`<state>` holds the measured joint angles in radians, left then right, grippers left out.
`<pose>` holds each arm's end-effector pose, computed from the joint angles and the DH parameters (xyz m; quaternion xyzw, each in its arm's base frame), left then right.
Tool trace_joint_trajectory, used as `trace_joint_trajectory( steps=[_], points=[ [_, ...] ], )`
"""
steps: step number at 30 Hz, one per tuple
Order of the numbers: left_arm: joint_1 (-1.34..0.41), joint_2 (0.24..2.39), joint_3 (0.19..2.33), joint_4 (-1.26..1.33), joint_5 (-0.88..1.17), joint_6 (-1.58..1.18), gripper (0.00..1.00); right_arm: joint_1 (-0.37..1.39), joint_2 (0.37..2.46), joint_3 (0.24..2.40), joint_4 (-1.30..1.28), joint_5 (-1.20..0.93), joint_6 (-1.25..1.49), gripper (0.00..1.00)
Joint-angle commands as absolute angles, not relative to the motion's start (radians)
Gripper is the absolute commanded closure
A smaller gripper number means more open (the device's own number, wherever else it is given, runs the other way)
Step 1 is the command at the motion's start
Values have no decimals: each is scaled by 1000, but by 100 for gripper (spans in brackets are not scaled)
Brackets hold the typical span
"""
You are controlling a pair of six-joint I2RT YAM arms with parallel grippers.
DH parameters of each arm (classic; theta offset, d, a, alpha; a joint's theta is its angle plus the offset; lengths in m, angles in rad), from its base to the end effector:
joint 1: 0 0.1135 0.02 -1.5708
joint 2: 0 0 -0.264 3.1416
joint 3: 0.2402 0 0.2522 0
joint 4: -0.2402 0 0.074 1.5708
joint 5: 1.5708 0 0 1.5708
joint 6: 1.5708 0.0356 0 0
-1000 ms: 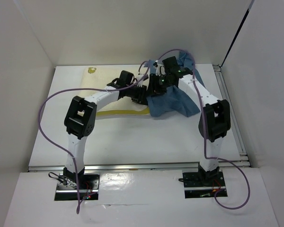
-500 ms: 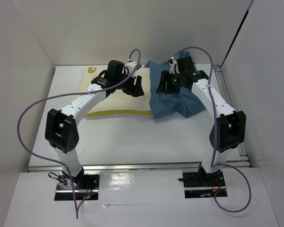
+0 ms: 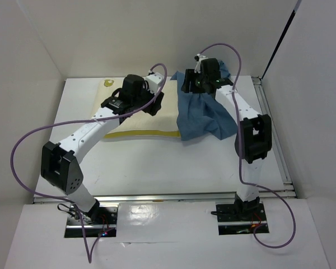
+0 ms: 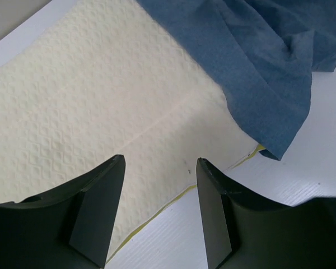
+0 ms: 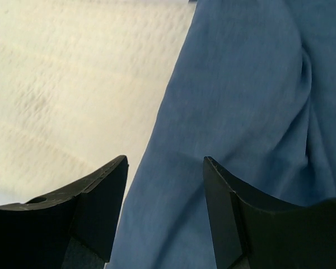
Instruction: Put the pillow into the pillowcase
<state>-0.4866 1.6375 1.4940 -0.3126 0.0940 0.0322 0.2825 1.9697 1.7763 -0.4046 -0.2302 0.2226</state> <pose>0.3404 -0.1839 0.3531 0.2415 0.8130 -0.1579 0.5058 0.4436 0.1372 0.3074 -0.0800 0.8762 0.2143 0.4243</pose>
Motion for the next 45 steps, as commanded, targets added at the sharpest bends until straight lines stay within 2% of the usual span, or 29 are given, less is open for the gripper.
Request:
trace_joint_trajectory(
  steps=[1, 11, 16, 20, 24, 30, 33, 34, 35, 39, 45],
  points=[
    [-509, 1575, 1462, -275, 26, 75, 33, 279, 2072, 1864, -227, -161, 177, 36],
    [-509, 1575, 1453, -316, -28, 57, 33, 311, 2333, 2084, -110, -101, 144, 36],
    [-509, 1594, 1453, -316, -46, 78, 33, 350, 2373, 2085, -109, -121, 91, 36],
    [-509, 1632, 1476, -307, -90, 78, 33, 408, 2320, 1929, -137, -149, 31, 40],
    [-460, 1716, 1547, -307, -103, 28, 32, 439, 2160, 1610, -80, -149, -11, 41],
    [-362, 1911, 1724, -391, -29, -69, 29, 448, 2073, 1459, -87, -115, -20, 44],
    [-330, 1977, 1811, -422, 12, -84, 29, 439, 2049, 1427, -87, -115, -20, 55],
    [-330, 1991, 1839, -422, 12, -84, 29, 439, 2049, 1427, -87, -106, -20, 62],
    [-330, 2003, 1848, -422, 21, -84, 29, 439, 2049, 1427, -87, -106, -20, 76],
    [-311, 2042, 1868, -431, 73, -43, 29, 439, 2049, 1448, -103, -106, 11, 100],
    [-311, 2132, 1858, -408, 169, 9, 25, 439, 2059, 1480, -114, -106, 11, 100]
  ],
)
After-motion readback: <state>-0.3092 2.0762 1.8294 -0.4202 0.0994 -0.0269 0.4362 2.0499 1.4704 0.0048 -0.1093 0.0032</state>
